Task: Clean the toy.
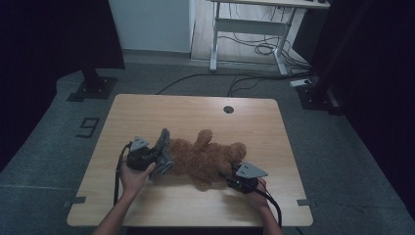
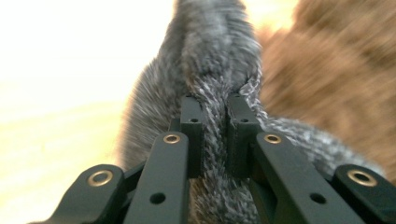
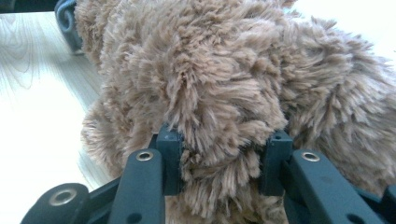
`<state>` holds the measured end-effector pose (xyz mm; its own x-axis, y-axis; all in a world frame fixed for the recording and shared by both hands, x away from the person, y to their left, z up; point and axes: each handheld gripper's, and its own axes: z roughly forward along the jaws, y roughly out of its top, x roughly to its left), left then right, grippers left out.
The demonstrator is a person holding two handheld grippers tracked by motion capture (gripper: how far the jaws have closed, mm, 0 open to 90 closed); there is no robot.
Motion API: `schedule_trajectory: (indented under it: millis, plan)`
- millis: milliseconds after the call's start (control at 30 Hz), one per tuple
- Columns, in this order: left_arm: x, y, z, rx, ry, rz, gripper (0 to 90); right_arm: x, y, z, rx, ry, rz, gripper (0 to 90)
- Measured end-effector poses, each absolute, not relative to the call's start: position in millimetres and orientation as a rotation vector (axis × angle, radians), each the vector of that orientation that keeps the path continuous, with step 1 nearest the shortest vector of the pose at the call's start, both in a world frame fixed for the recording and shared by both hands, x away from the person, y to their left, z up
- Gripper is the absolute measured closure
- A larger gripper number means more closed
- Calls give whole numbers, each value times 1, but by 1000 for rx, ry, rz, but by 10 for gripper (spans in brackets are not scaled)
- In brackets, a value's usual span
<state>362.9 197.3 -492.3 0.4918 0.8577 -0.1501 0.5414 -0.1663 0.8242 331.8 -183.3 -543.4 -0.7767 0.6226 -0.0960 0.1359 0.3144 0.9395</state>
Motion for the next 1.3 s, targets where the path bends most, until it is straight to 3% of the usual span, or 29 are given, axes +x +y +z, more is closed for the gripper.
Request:
schedule_trajectory:
  millis: [267, 600, 833, 1133, 1300]
  plan:
    - [369, 200, -518, 1916, 1234, 385, 805, 331, -184, -544, 675, 2142, 1468, 608]
    - [341, 171, -445, 1841, 1017, 527, 801, 331, -187, -544, 680, 2150, 1468, 603]
    - [345, 119, -412, 1843, 865, 457, 805, 331, -185, -544, 664, 2156, 1466, 602]
    - [355, 28, -417, 1953, 722, 392, 806, 331, -185, -544, 665, 2158, 1466, 602]
    - [356, 5, -431, 2029, 677, 347, 803, 331, -186, -545, 665, 2157, 1476, 600]
